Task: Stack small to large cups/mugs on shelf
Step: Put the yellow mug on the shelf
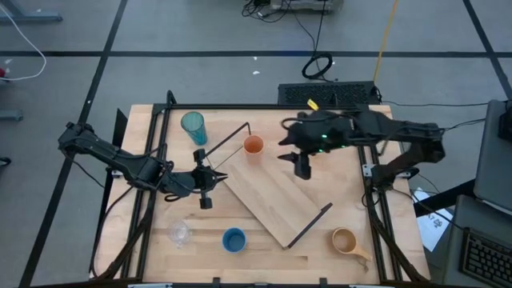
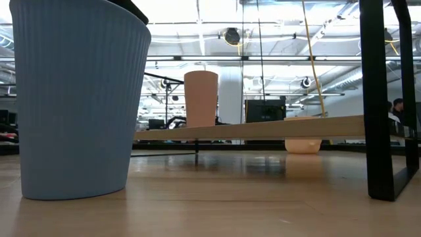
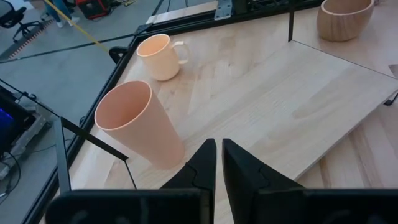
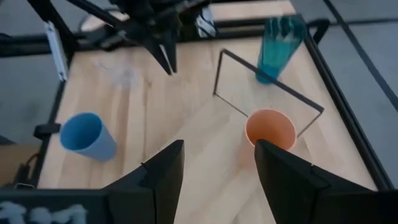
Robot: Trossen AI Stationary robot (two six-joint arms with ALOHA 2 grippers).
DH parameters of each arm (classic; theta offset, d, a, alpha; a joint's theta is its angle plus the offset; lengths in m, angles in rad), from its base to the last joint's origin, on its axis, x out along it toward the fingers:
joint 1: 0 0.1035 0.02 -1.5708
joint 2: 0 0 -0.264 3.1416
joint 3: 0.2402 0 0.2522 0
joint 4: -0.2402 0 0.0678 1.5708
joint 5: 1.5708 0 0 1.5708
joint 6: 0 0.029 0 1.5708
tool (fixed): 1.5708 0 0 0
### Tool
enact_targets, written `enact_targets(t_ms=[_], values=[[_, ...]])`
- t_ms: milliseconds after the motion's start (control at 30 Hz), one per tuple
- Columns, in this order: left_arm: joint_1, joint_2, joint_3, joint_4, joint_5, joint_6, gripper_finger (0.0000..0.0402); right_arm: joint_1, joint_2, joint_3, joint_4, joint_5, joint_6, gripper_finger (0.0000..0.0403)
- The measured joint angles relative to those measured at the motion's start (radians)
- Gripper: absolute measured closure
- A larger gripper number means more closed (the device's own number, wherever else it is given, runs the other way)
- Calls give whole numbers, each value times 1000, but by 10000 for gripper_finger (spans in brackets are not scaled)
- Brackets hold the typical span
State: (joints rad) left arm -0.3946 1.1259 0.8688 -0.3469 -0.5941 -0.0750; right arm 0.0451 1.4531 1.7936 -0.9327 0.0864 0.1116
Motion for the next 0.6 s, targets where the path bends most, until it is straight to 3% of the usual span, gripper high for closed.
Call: enact_targets(t_ms=[333,600], values=[[0,0,0,2,1,0,371,27,-235,-354,271,3,-13,213],[0,0,0,1,1,0,371,61,-345,-604,506,48,-85,213]])
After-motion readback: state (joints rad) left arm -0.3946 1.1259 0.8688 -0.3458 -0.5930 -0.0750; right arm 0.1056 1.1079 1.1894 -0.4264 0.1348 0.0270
